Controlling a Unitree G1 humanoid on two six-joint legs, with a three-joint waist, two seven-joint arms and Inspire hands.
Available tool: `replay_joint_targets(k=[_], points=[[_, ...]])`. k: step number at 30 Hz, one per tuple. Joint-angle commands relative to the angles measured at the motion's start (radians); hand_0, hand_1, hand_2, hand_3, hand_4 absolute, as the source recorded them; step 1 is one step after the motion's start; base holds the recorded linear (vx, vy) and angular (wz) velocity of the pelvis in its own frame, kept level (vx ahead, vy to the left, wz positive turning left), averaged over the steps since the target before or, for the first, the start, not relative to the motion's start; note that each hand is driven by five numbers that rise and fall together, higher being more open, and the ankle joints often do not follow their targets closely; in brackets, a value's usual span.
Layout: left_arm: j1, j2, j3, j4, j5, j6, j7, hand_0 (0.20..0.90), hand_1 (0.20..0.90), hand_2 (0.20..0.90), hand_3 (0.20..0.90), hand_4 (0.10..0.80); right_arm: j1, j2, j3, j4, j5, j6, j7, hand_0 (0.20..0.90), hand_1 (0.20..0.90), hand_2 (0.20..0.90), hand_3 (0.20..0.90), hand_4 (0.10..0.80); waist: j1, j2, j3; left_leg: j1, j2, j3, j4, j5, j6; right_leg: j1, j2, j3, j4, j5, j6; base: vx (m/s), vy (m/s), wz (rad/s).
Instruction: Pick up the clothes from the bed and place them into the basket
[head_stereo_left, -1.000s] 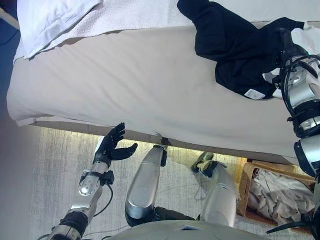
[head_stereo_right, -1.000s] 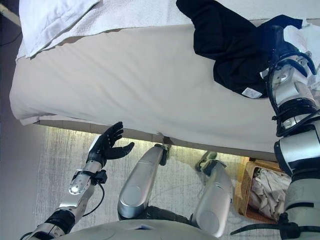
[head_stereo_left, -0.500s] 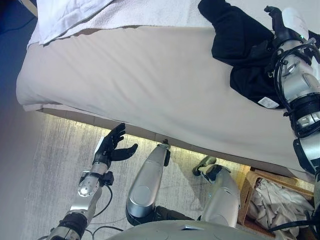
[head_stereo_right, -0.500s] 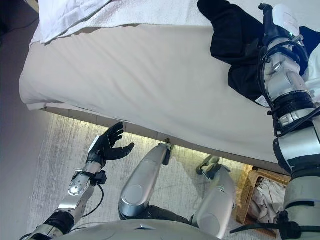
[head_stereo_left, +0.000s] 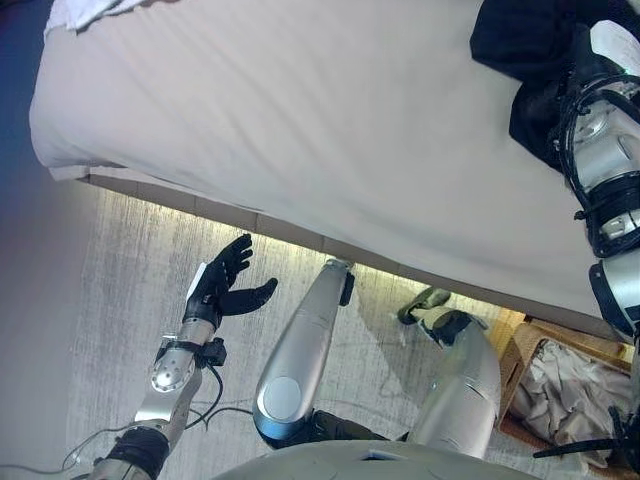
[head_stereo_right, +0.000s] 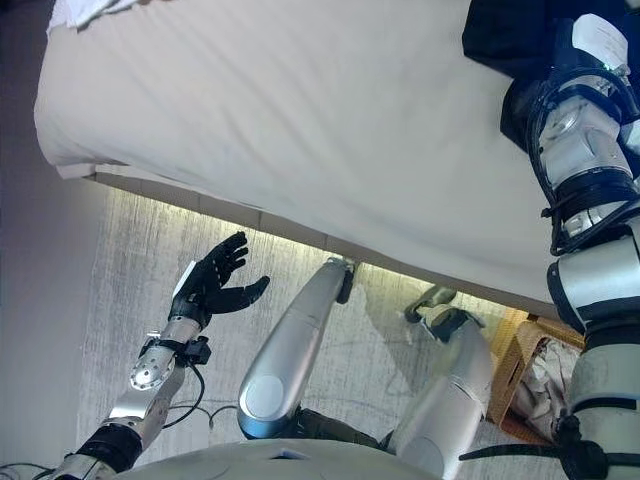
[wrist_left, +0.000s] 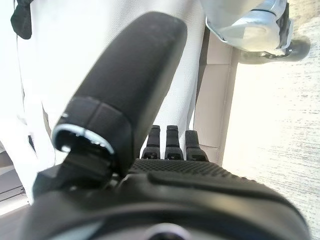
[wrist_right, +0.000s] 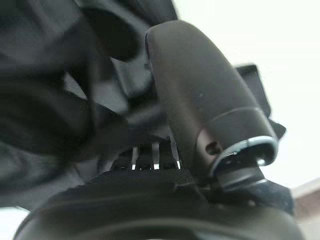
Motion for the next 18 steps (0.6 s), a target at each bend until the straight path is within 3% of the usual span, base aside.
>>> replay_joint_targets(k=[1, 6, 7, 8, 18], points=[[0.076, 0.047, 0.019, -0.084, -0.065, -0.104, 0.030, 0.900, 0.900, 0.900, 0.900, 0.800, -0.161, -0.112, 0.105, 0.002, -0.032, 0.006, -0.031, 0.900, 0.900, 0.900, 0.900, 0.800, 0.025, 0.065, -0.040, -0.045, -0.023, 0.017, 0.003, -0.054, 0.028, -0.040, 0.083, 0.045, 0.094, -0.060, 0.005, -0.131, 0.020, 0.00], [0.077, 0.037, 0.037, -0.114, -0.074, -0.096, 0.038, 0.900, 0.900, 0.900, 0.900, 0.800, -0.190, -0.141, 0.138, 0.044, 0.006, 0.036, 0.009, 0.900, 0.900, 0.900, 0.900, 0.800, 0.022, 0.061, -0.040, -0.135, -0.029, 0.006, 0.072, -0.070, 0.037, -0.133, 0.090, 0.059, 0.141, -0.067, -0.006, -0.096, 0.004, -0.01], [0.075, 0.040, 0.039, -0.114, -0.073, -0.094, 0.039, 0.900, 0.900, 0.900, 0.900, 0.800, -0.197, -0.145, 0.144, 0.049, 0.013, 0.037, 0.017, 0.575, 0.575, 0.575, 0.521, 0.421, 0.020, 0.058, -0.040, -0.142, -0.028, 0.005, 0.080, -0.072, 0.037, -0.139, 0.092, 0.060, 0.145, -0.067, -0.007, -0.067, -0.020, -0.01], [0.075, 0.044, 0.044, -0.116, -0.079, -0.092, 0.034, 0.900, 0.900, 0.900, 0.900, 0.800, -0.200, -0.151, 0.145, 0.053, 0.015, 0.035, 0.018, 0.300, 0.300, 0.300, 0.200, 0.100, 0.019, 0.054, -0.040, -0.142, -0.026, 0.007, 0.081, -0.073, 0.039, -0.139, 0.095, 0.060, 0.147, -0.067, -0.009, -0.061, -0.025, -0.01], [0.073, 0.074, 0.073, -0.099, -0.099, -0.081, 0.023, 0.900, 0.900, 0.900, 0.900, 0.800, -0.210, -0.187, 0.132, 0.057, 0.031, -0.055, 0.040, 0.300, 0.300, 0.300, 0.200, 0.100, -0.004, 0.009, -0.040, 0.018, -0.008, 0.013, 0.052, -0.100, 0.021, 0.025, 0.125, 0.052, 0.099, -0.068, 0.001, -0.016, -0.007, -0.07]])
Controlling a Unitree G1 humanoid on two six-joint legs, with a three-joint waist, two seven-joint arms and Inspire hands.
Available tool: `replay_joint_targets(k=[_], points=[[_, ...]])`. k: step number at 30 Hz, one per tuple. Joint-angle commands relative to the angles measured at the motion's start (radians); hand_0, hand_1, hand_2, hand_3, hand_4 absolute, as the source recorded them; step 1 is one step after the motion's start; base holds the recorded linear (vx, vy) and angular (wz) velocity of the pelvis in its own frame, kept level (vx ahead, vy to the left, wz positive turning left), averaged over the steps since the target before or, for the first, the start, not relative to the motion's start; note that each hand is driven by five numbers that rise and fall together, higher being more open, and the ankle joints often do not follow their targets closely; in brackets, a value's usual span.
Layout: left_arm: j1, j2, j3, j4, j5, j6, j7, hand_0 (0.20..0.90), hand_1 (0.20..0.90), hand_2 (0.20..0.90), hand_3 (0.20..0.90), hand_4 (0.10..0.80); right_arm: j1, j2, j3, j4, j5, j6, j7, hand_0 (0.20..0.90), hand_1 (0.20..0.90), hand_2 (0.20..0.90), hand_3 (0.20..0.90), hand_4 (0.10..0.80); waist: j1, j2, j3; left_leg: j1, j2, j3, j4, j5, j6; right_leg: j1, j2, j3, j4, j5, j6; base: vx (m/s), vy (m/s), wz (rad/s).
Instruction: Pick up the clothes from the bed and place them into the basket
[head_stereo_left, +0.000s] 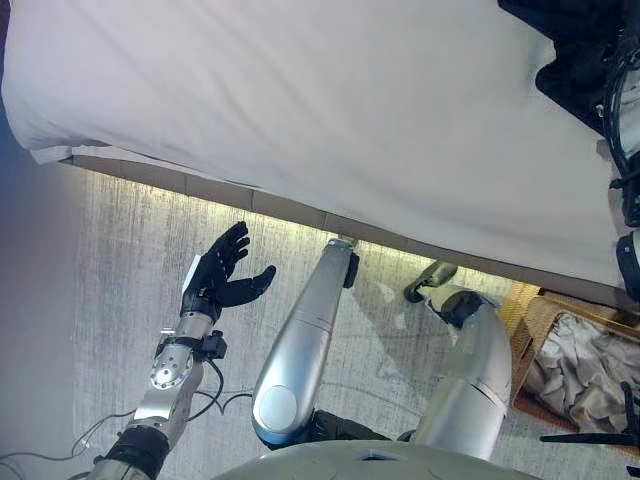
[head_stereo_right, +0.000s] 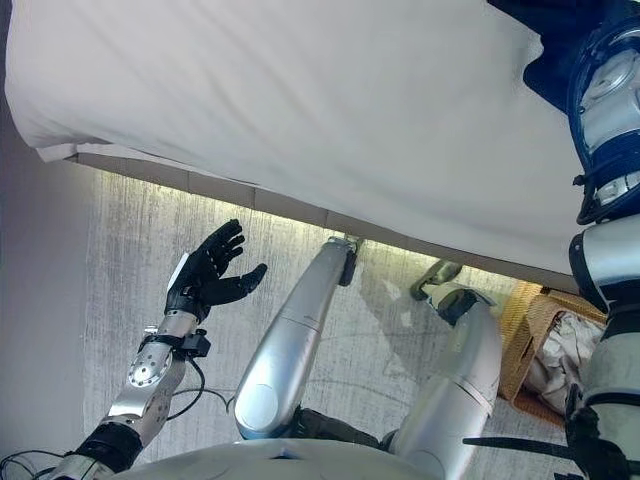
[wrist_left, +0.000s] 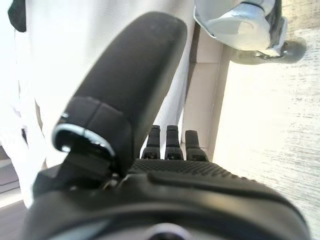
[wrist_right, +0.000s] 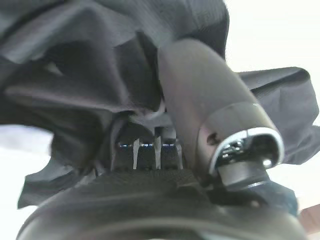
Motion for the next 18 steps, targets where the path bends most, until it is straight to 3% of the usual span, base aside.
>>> replay_joint_targets(k=[1, 13, 18], points=[[0.065, 0.065, 0.074, -0.058, -0.046, -0.063, 0.004, 0.900, 0.900, 0.900, 0.900, 0.800, -0.059, -0.129, 0.065, -0.044, -0.006, -0.048, -0.034, 0.300, 0.300, 0.300, 0.200, 0.100, 0.007, 0.005, -0.040, 0.133, -0.013, 0.022, -0.041, -0.087, 0.014, 0.151, 0.079, -0.022, 0.056, -0.065, 0.007, 0.048, 0.009, -0.15], [0.049, 0.065, 0.092, 0.009, 0.003, -0.043, -0.016, 0.900, 0.900, 0.900, 0.900, 0.800, -0.024, -0.172, -0.008, -0.051, 0.044, -0.135, -0.019, 0.300, 0.300, 0.300, 0.200, 0.100, -0.002, -0.045, -0.040, 0.447, 0.005, 0.035, -0.160, -0.093, -0.008, 0.483, 0.055, -0.047, -0.081, -0.055, 0.024, 0.075, -0.003, -0.10], [0.044, 0.060, 0.096, 0.036, 0.025, -0.020, -0.005, 0.900, 0.900, 0.900, 0.900, 0.800, -0.007, -0.184, -0.044, -0.062, 0.107, -0.167, -0.008, 0.300, 0.300, 0.300, 0.200, 0.100, -0.008, -0.071, -0.092, 0.554, 0.025, 0.039, -0.223, -0.086, -0.022, 0.617, 0.068, -0.063, -0.187, -0.040, 0.026, 0.084, -0.003, -0.10]])
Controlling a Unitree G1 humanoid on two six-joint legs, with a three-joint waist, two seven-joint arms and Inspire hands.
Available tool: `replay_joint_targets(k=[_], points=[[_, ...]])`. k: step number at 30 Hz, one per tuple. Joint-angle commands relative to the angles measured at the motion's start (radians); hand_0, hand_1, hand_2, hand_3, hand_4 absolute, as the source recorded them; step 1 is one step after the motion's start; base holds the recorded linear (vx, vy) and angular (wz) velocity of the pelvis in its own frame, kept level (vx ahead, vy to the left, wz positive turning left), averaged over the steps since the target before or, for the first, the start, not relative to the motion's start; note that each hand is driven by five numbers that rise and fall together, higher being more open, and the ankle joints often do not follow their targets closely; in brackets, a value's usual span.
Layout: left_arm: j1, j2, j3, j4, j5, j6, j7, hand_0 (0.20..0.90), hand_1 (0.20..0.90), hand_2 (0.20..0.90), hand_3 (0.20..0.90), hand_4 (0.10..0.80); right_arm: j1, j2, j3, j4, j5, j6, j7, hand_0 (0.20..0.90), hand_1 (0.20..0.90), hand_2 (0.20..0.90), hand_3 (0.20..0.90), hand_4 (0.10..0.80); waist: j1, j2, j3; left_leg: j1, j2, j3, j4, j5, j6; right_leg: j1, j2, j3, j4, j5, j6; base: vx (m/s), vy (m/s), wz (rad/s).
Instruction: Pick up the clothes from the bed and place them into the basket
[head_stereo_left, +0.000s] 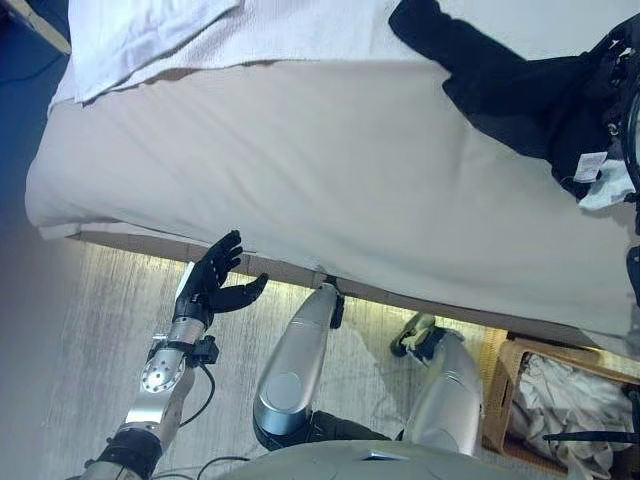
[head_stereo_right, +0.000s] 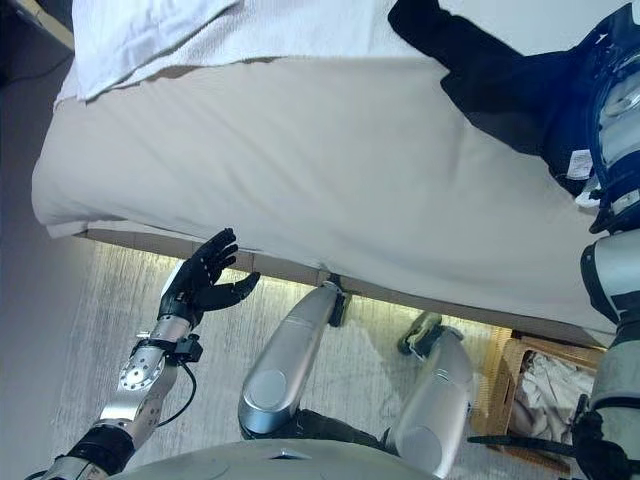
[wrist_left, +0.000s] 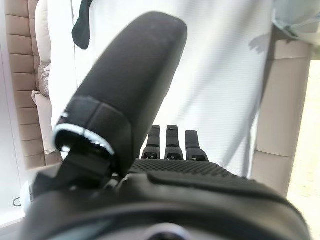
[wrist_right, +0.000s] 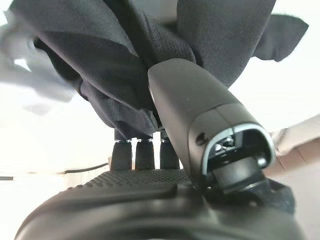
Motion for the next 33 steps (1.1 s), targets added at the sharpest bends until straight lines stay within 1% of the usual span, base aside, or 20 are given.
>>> replay_joint_targets(k=[1, 2, 5, 7, 8, 9, 14, 17, 19, 22, 25, 28, 33], points=[[0.039, 0.042, 0.085, -0.023, 0.032, -0.052, 0.013, 0.900, 0.900, 0.900, 0.900, 0.800, -0.066, -0.128, -0.030, -0.077, 0.025, -0.068, -0.056, 0.300, 0.300, 0.300, 0.200, 0.100, 0.020, -0.060, -0.095, 0.031, 0.015, -0.026, -0.021, -0.043, -0.050, 0.133, 0.041, -0.068, 0.023, -0.060, 0.001, 0.120, -0.016, -0.09], [0.041, 0.038, 0.084, -0.006, 0.048, -0.043, 0.017, 0.900, 0.900, 0.900, 0.900, 0.800, -0.060, -0.137, -0.027, -0.068, 0.000, -0.071, -0.054, 0.300, 0.300, 0.300, 0.200, 0.100, 0.020, -0.074, -0.122, 0.068, 0.022, -0.027, -0.052, -0.041, -0.054, 0.181, 0.048, -0.073, -0.028, -0.050, 0.005, 0.115, -0.008, -0.05], [0.051, 0.037, 0.088, 0.015, 0.065, -0.033, 0.021, 0.900, 0.900, 0.900, 0.900, 0.800, -0.056, -0.155, -0.021, -0.067, 0.022, -0.088, -0.045, 0.300, 0.300, 0.300, 0.200, 0.100, 0.015, -0.091, -0.160, 0.125, 0.034, -0.028, -0.115, -0.029, -0.061, 0.243, 0.061, -0.074, -0.102, -0.034, 0.013, 0.146, -0.003, -0.06], [0.058, 0.036, 0.093, 0.037, 0.085, -0.028, 0.023, 0.900, 0.900, 0.900, 0.900, 0.800, -0.047, -0.166, -0.024, -0.074, 0.046, -0.103, -0.036, 0.300, 0.300, 0.300, 0.200, 0.100, 0.009, -0.107, -0.195, 0.171, 0.042, -0.026, -0.171, -0.018, -0.066, 0.292, 0.079, -0.073, -0.170, -0.018, 0.021, 0.130, -0.012, -0.12], [0.058, 0.036, 0.093, 0.038, 0.087, -0.026, 0.024, 0.900, 0.900, 0.900, 0.900, 0.800, -0.047, -0.167, -0.024, -0.075, 0.048, -0.105, -0.035, 0.300, 0.300, 0.300, 0.200, 0.100, 0.008, -0.108, -0.197, 0.178, 0.043, -0.026, -0.178, -0.016, -0.066, 0.298, 0.082, -0.074, -0.179, -0.016, 0.022, 0.101, 0.013, -0.22], [0.060, 0.033, 0.090, 0.056, 0.107, -0.020, 0.031, 0.900, 0.900, 0.900, 0.900, 0.800, -0.049, -0.182, -0.026, -0.086, 0.085, -0.115, -0.017, 0.300, 0.300, 0.300, 0.200, 0.100, -0.002, -0.121, -0.236, 0.213, 0.050, -0.014, -0.247, 0.028, -0.068, 0.335, 0.098, -0.089, -0.256, 0.022, 0.023, 0.075, 0.016, -0.18], [0.062, 0.025, 0.088, 0.094, 0.122, -0.004, 0.033, 0.900, 0.900, 0.900, 0.900, 0.800, -0.055, -0.207, -0.046, -0.085, 0.199, -0.143, 0.025, 0.300, 0.300, 0.300, 0.200, 0.100, -0.015, -0.144, -0.298, 0.280, 0.057, -0.011, -0.332, 0.055, -0.082, 0.400, 0.133, -0.088, -0.354, 0.042, 0.038, 0.085, -0.003, -0.06], [0.062, 0.014, 0.084, 0.130, 0.137, -0.008, 0.028, 0.900, 0.900, 0.900, 0.900, 0.800, -0.066, -0.215, -0.047, -0.083, 0.228, -0.164, 0.040, 0.300, 0.300, 0.300, 0.200, 0.100, -0.021, -0.156, -0.335, 0.313, 0.060, -0.009, -0.381, 0.073, -0.088, 0.425, 0.148, -0.085, -0.403, 0.060, 0.050, 0.043, 0.005, -0.03], [0.064, 0.005, 0.085, 0.161, 0.146, -0.017, 0.032, 0.900, 0.900, 0.900, 0.900, 0.800, -0.088, -0.219, -0.035, -0.094, 0.271, -0.177, 0.047, 0.300, 0.300, 0.300, 0.200, 0.100, -0.030, -0.165, -0.363, 0.341, 0.065, 0.000, -0.427, 0.090, -0.092, 0.443, 0.156, -0.084, -0.440, 0.075, 0.060, 0.033, 0.018, -0.05], [0.063, -0.001, 0.094, 0.187, 0.145, -0.014, 0.035, 0.900, 0.900, 0.900, 0.900, 0.800, -0.106, -0.225, -0.028, -0.126, 0.306, -0.189, 0.042, 0.300, 0.300, 0.300, 0.200, 0.100, -0.039, -0.172, -0.384, 0.361, 0.069, 0.009, -0.462, 0.104, -0.097, 0.457, 0.162, -0.081, -0.470, 0.088, 0.067, 0.021, 0.011, -0.09], [0.052, -0.010, 0.101, 0.226, 0.142, -0.012, 0.035, 0.900, 0.900, 0.900, 0.900, 0.800, -0.130, -0.225, -0.011, -0.148, 0.314, -0.207, 0.029, 0.300, 0.300, 0.300, 0.200, 0.100, -0.049, -0.180, -0.406, 0.381, 0.075, 0.016, -0.501, 0.120, -0.102, 0.467, 0.164, -0.076, -0.501, 0.106, 0.079, 0.010, 0.009, 0.08], [0.038, -0.019, 0.101, 0.264, 0.154, -0.014, 0.032, 0.900, 0.900, 0.900, 0.900, 0.800, -0.178, -0.230, 0.020, -0.174, 0.353, -0.204, 0.016, 0.300, 0.300, 0.300, 0.200, 0.100, -0.062, -0.189, -0.429, 0.405, 0.081, 0.024, -0.546, 0.135, -0.107, 0.479, 0.167, -0.071, -0.534, 0.124, 0.091, 0.026, 0.004, -0.05], [0.015, -0.027, 0.094, 0.308, 0.171, -0.018, 0.029, 0.900, 0.900, 0.900, 0.900, 0.800, -0.242, -0.240, 0.055, -0.209, 0.396, -0.205, -0.024, 0.300, 0.300, 0.300, 0.200, 0.100, -0.080, -0.201, -0.454, 0.428, 0.083, 0.034, -0.591, 0.146, -0.110, 0.486, 0.168, -0.061, -0.564, 0.146, 0.107, 0.033, -0.004, -0.14]])
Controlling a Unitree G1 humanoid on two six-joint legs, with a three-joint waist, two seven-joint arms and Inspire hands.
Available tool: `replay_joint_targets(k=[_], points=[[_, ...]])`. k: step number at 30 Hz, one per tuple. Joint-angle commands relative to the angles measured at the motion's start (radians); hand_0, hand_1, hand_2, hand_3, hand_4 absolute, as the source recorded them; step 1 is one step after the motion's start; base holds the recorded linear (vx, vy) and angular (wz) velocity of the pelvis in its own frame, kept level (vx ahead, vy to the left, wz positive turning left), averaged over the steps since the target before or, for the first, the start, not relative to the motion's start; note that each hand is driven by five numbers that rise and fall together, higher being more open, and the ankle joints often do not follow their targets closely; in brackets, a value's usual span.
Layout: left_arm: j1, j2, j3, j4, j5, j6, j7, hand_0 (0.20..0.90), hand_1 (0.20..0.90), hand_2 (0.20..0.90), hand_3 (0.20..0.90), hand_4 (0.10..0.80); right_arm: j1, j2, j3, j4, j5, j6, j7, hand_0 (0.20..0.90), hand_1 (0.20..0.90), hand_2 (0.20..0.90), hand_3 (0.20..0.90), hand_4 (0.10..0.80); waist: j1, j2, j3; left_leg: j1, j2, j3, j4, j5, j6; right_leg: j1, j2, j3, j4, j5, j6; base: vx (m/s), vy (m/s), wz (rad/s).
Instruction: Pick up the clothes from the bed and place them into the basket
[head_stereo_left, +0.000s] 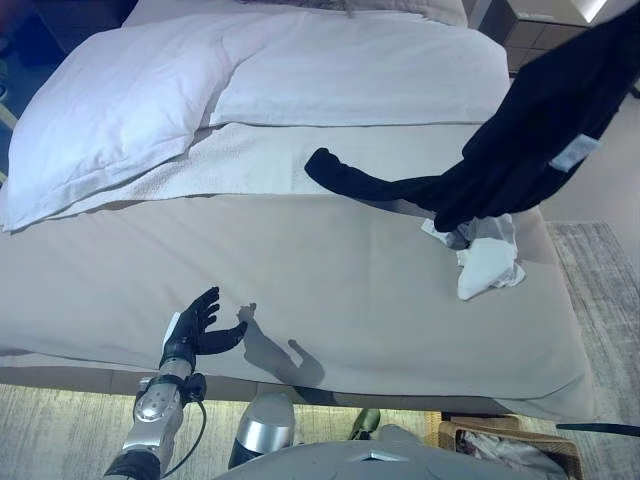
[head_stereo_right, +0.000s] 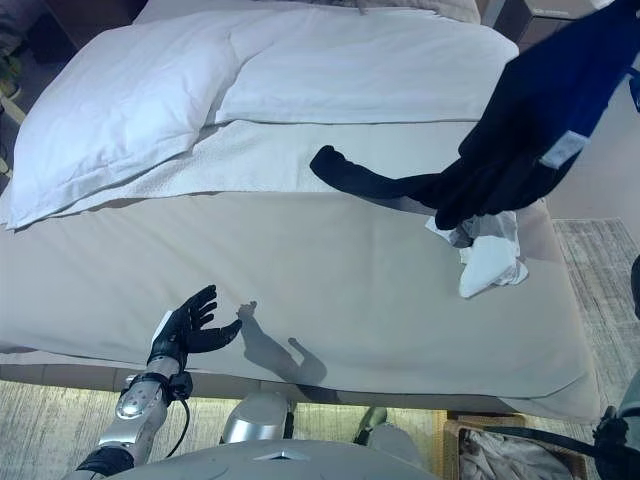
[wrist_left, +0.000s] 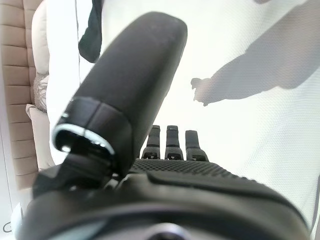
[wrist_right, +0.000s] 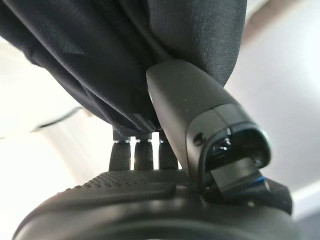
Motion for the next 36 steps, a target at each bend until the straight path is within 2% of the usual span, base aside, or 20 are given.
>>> replay_joint_targets(k=[1, 11, 16, 32, 36], points=[[0.004, 0.039, -0.003, 0.001, 0.050, -0.081, -0.002, 0.900, 0.900, 0.900, 0.900, 0.800, -0.256, -0.095, 0.120, -0.080, 0.073, -0.082, -0.124, 0.300, 0.300, 0.300, 0.200, 0.100, -0.014, -0.051, -0.176, -0.042, 0.039, -0.007, -0.048, 0.005, -0.026, -0.008, -0.023, 0.003, 0.092, -0.063, 0.068, 0.023, -0.005, -0.11], [-0.054, 0.028, -0.018, 0.100, 0.054, -0.094, 0.005, 0.900, 0.900, 0.900, 0.900, 0.800, -0.422, -0.125, 0.252, -0.111, 0.105, -0.032, -0.186, 0.300, 0.300, 0.300, 0.200, 0.100, -0.077, -0.076, -0.221, -0.022, 0.047, 0.043, -0.103, 0.020, -0.028, -0.016, -0.015, 0.045, 0.025, -0.021, 0.090, 0.012, -0.014, -0.16], [-0.066, 0.021, -0.021, 0.139, 0.081, -0.095, 0.009, 0.900, 0.900, 0.900, 0.900, 0.800, -0.432, -0.171, 0.244, -0.082, 0.113, 0.013, -0.203, 0.300, 0.300, 0.300, 0.200, 0.100, -0.116, -0.079, -0.230, -0.012, 0.053, 0.075, -0.104, 0.007, -0.024, -0.025, -0.010, 0.078, 0.009, -0.012, 0.096, 0.001, -0.021, -0.15], [-0.089, 0.044, -0.032, 0.203, 0.123, -0.113, -0.020, 0.900, 0.900, 0.900, 0.900, 0.800, -0.376, -0.389, 0.234, -0.059, 0.081, 0.058, -0.178, 0.300, 0.300, 0.300, 0.200, 0.100, -0.267, -0.065, -0.243, 0.026, 0.074, 0.172, -0.101, -0.014, -0.020, -0.071, 0.009, 0.214, -0.034, 0.024, 0.112, -0.017, -0.022, -0.30], [-0.101, 0.040, -0.035, 0.232, 0.132, -0.123, -0.032, 0.900, 0.900, 0.900, 0.900, 0.800, -0.369, -0.465, 0.227, -0.042, 0.086, 0.042, -0.165, 0.300, 0.300, 0.300, 0.200, 0.100, -0.310, -0.058, -0.244, 0.037, 0.077, 0.190, -0.107, -0.017, -0.018, -0.085, 0.019, 0.250, -0.033, 0.029, 0.116, -0.023, -0.021, -0.25]])
